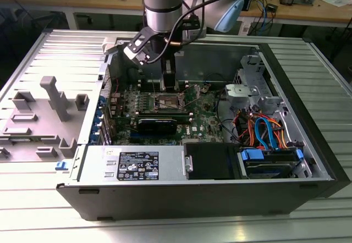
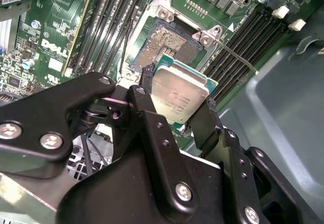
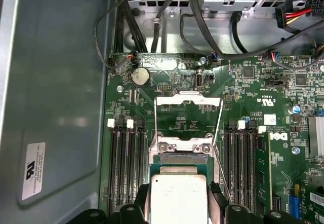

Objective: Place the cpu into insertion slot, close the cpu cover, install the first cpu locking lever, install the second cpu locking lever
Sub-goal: 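Place the cpu into insertion slot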

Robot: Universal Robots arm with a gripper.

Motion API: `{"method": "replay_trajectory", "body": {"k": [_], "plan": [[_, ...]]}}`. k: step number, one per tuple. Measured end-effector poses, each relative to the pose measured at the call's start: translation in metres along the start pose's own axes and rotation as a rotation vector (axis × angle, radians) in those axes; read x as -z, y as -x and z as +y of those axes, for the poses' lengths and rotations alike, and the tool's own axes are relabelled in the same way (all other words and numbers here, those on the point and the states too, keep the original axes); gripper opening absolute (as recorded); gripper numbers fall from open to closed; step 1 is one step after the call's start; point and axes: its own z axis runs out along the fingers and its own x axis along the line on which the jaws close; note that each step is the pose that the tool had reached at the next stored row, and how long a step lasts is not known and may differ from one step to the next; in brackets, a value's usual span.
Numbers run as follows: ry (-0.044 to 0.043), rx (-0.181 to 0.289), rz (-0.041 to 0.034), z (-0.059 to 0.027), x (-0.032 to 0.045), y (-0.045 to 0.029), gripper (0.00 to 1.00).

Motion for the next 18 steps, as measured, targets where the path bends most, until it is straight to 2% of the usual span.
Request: {"method": "replay_trajectory", "body": {"k": [8,18], "plan": [[0.0001,0.0,0.0001,-0.0008,-0.004,0.0071,0.55],[0.0,0.0,0.0,-0.0024,-0.0111,0.0076,0.55]]}}
